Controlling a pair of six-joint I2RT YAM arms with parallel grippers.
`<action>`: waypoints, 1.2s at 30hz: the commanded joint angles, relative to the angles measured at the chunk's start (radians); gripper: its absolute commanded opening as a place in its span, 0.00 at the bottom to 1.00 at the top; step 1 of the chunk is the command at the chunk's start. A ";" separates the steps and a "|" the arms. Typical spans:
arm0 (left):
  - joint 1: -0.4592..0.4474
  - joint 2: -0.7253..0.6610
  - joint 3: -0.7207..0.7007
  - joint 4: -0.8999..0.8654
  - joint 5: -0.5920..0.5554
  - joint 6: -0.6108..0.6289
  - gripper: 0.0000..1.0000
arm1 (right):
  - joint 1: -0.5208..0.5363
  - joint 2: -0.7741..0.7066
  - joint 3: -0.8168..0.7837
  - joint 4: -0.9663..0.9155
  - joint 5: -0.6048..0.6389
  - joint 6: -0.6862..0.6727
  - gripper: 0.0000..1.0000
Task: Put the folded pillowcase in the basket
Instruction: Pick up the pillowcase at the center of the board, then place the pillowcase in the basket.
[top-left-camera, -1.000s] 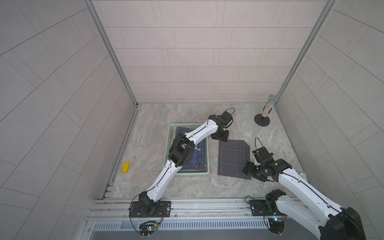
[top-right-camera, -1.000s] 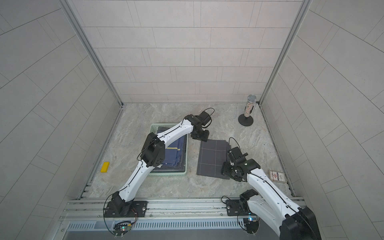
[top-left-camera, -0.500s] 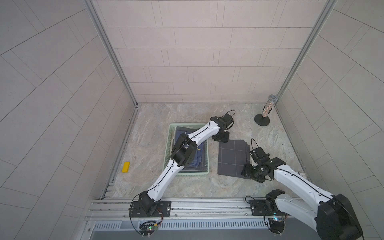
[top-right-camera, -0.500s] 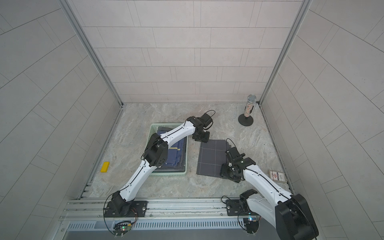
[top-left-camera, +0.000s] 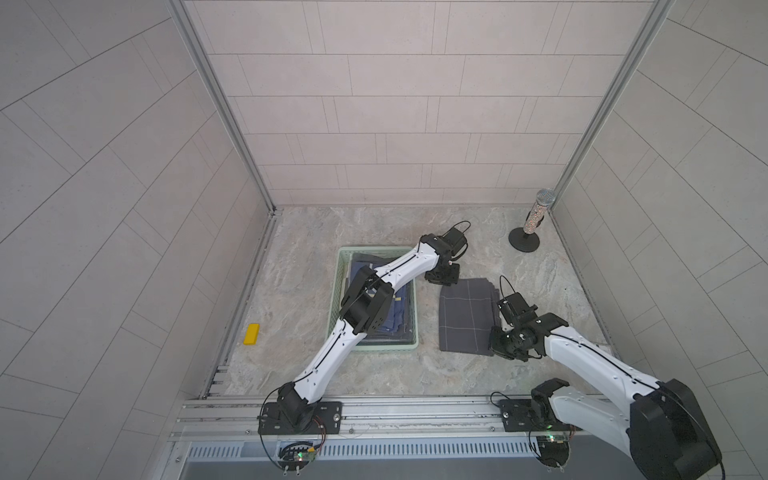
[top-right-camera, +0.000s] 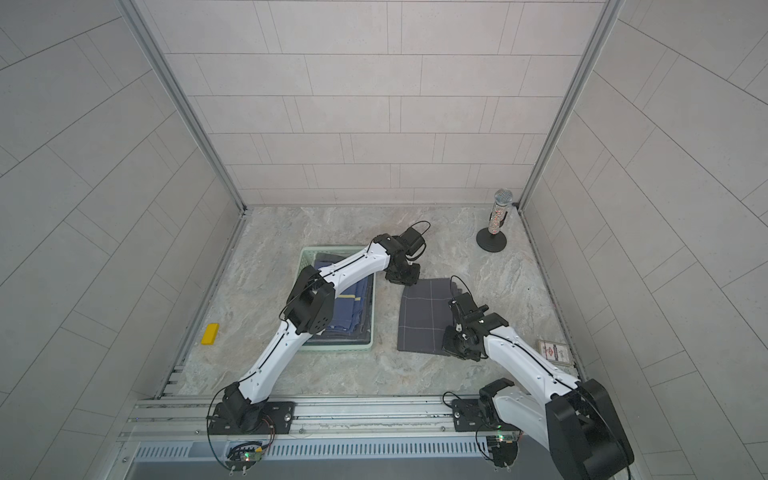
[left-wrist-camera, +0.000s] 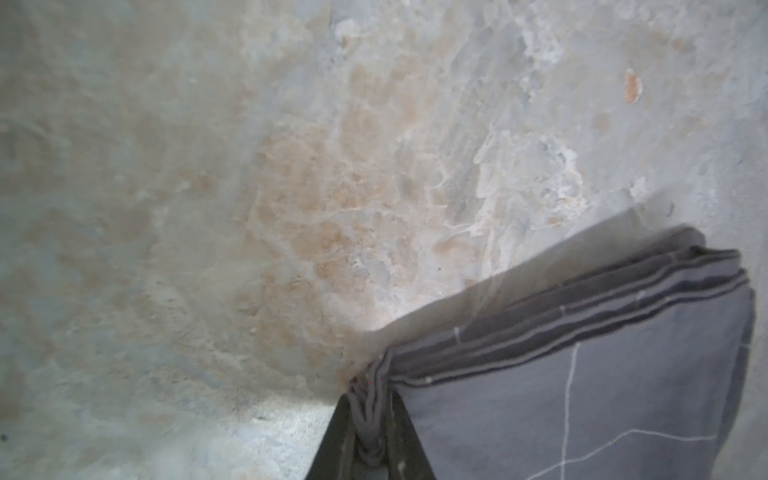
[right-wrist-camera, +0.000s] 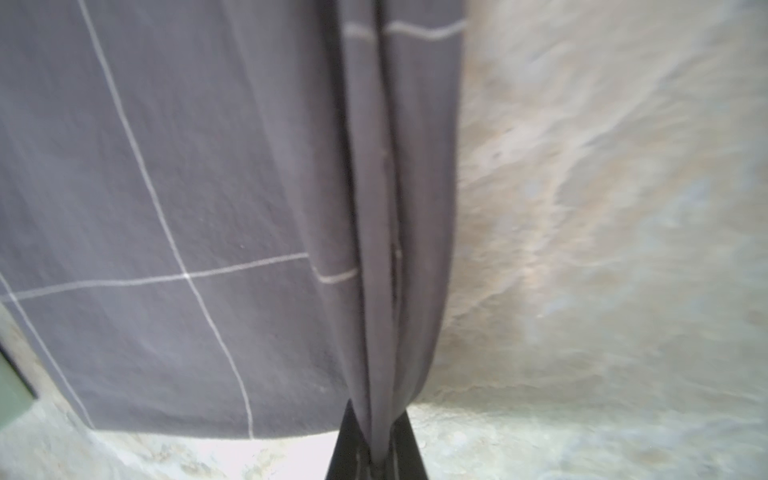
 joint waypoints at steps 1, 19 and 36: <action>-0.012 -0.081 -0.016 -0.050 -0.010 0.006 0.03 | 0.015 -0.038 0.023 -0.051 0.097 -0.025 0.00; 0.039 -0.505 -0.062 -0.247 -0.167 0.168 0.00 | 0.529 -0.089 0.530 -0.208 0.317 0.172 0.00; 0.486 -0.818 -0.625 0.072 -0.015 0.219 0.00 | 0.677 0.477 0.774 0.136 0.196 0.135 0.00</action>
